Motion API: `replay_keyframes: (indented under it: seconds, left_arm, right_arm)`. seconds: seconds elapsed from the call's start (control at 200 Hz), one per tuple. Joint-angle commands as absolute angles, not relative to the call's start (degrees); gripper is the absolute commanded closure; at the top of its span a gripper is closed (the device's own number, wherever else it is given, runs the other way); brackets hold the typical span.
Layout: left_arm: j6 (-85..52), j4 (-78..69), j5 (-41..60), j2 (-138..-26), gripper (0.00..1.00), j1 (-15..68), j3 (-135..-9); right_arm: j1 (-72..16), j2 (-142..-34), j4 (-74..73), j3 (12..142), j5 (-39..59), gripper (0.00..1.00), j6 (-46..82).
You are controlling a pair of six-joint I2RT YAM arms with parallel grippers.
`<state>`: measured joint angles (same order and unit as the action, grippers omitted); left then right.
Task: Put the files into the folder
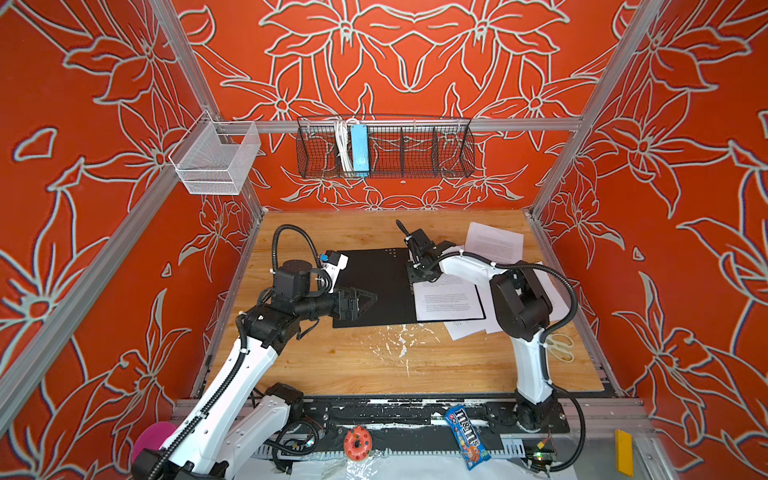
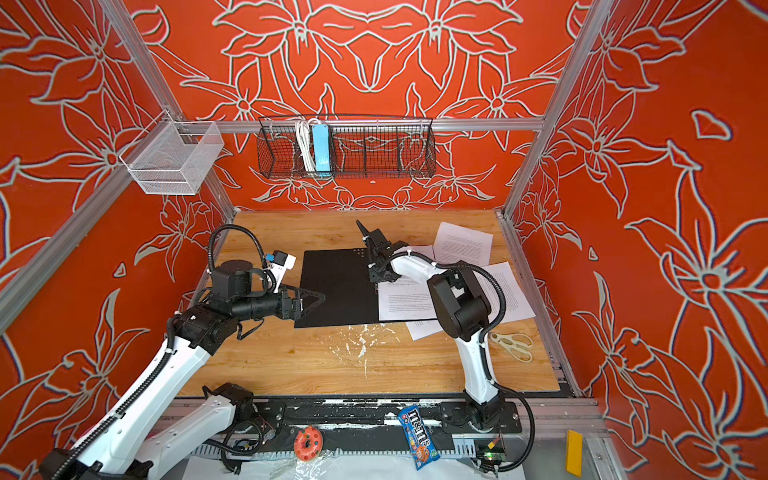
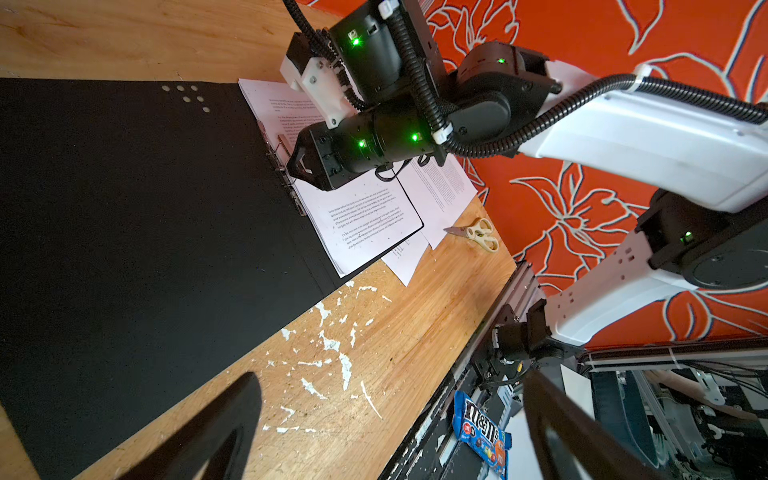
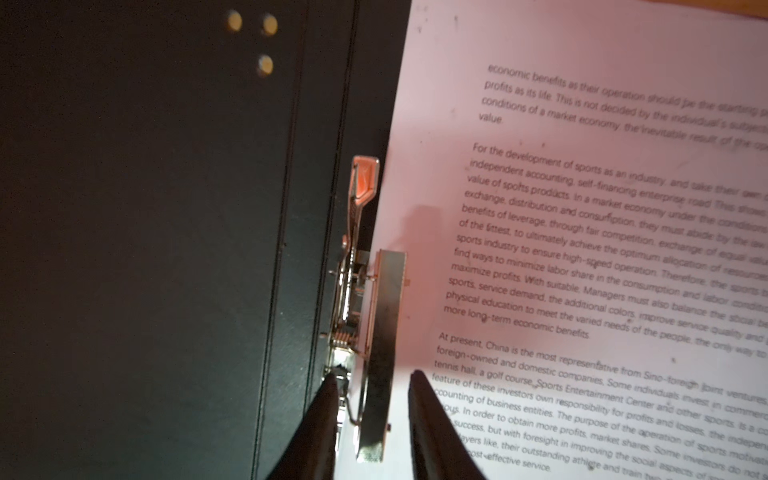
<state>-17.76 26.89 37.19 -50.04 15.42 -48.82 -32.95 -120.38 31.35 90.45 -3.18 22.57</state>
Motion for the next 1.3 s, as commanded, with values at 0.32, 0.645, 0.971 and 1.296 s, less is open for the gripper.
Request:
replay_keyframes:
  seconds: [0.32, 0.645, 0.971, 1.296]
  left_arm:
    - [-16.79, 26.54, 37.82, -49.57, 0.02, 15.33, -48.56]
    - [-16.79, 26.46, 38.06, -49.39, 0.02, 15.32, -48.54]
    - [-16.87, 26.37, 38.14, -49.31, 0.02, 15.31, -48.52]
    - [-16.68, 26.37, 38.23, -48.91, 0.02, 15.34, -48.52]
  right_arm:
    - [-32.51, -123.08, 33.44, 94.09, -3.96, 0.76, 22.32]
    - [-32.17, -123.59, 33.96, 94.49, -4.36, 0.79, 22.32]
    - [-32.30, -123.21, 33.79, 94.55, -2.72, 0.88, 24.44]
    - [-33.99, -120.24, 31.84, 94.39, -2.67, 0.93, 32.02]
